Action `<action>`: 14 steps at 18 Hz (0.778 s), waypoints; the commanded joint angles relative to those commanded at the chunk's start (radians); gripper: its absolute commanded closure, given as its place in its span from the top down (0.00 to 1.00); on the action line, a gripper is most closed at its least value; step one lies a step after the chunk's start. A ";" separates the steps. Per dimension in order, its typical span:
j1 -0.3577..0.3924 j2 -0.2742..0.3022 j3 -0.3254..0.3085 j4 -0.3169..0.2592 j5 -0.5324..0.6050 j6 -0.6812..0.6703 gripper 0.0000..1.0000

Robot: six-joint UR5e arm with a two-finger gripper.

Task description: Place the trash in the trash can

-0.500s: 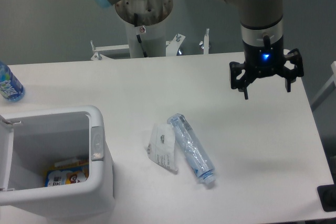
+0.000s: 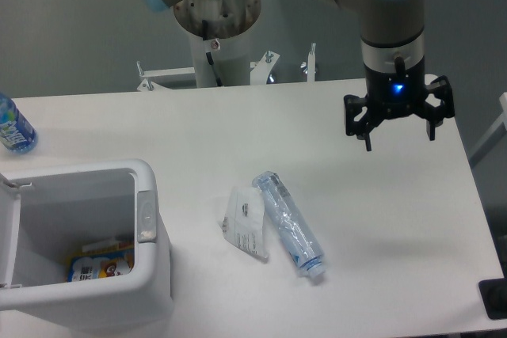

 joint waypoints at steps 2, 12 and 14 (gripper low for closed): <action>0.002 0.000 -0.023 0.000 -0.002 0.000 1.00; -0.043 -0.014 -0.146 0.000 -0.211 -0.083 1.00; -0.072 -0.034 -0.167 0.003 -0.236 -0.118 1.00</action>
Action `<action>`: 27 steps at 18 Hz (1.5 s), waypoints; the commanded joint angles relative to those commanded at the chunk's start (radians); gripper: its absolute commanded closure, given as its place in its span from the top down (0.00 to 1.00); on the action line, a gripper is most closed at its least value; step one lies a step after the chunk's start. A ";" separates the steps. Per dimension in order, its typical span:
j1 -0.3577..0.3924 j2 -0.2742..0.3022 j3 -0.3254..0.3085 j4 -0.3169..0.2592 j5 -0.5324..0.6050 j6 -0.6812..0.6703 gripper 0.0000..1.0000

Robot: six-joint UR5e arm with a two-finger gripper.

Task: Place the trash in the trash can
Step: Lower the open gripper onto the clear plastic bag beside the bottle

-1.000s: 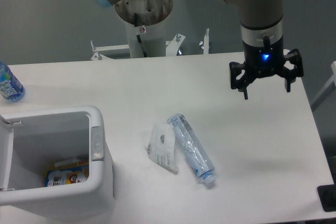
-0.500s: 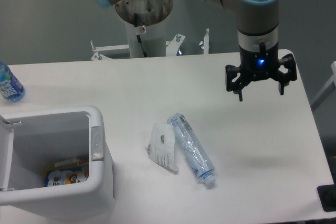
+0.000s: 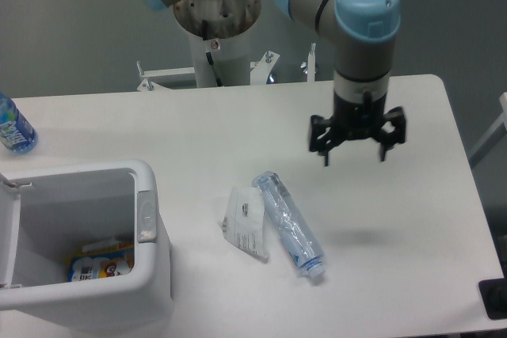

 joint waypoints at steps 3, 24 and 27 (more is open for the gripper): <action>-0.044 -0.046 -0.003 0.003 0.003 -0.037 1.00; -0.140 -0.138 -0.126 0.150 0.034 -0.097 0.77; -0.155 -0.137 -0.135 0.150 0.052 -0.104 0.43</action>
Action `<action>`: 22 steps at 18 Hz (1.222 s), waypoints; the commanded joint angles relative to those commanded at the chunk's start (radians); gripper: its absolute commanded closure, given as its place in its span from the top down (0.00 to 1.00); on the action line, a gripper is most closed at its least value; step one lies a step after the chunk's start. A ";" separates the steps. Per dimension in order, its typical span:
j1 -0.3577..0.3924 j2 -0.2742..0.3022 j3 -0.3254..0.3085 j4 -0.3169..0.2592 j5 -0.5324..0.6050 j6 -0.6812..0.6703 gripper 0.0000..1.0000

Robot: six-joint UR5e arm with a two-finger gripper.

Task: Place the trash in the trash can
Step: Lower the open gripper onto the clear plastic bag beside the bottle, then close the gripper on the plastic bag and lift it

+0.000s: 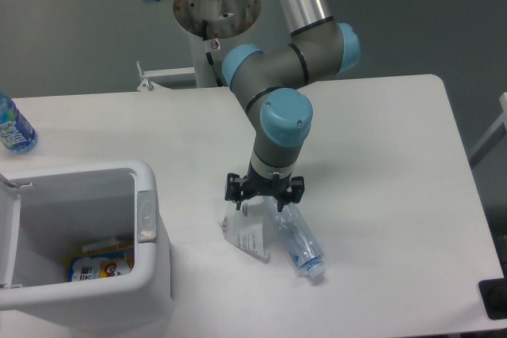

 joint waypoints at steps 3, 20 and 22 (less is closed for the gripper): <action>-0.003 0.003 0.000 0.000 0.002 -0.002 0.16; 0.026 0.058 0.048 -0.017 -0.093 -0.002 0.00; 0.034 0.064 0.055 -0.017 -0.107 -0.003 0.00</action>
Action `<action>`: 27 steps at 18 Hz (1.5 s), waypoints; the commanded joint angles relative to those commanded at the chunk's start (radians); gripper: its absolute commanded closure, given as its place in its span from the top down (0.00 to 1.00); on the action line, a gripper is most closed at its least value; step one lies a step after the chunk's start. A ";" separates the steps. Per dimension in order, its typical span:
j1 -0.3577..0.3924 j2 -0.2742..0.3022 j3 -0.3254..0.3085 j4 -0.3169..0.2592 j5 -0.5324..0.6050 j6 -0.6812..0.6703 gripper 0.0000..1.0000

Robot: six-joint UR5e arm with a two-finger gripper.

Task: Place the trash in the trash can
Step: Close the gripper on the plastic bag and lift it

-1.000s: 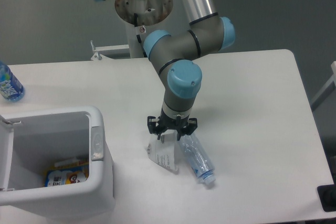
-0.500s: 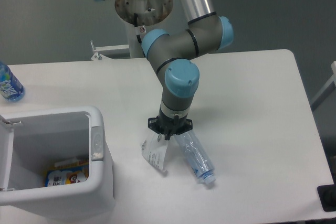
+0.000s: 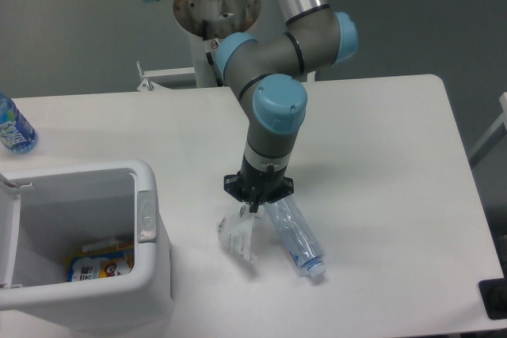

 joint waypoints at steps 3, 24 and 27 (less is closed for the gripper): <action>0.009 0.000 0.023 0.002 -0.018 -0.043 0.00; 0.123 -0.005 0.408 0.026 -0.262 -0.383 0.00; 0.130 0.018 0.414 0.052 -0.264 -0.431 0.00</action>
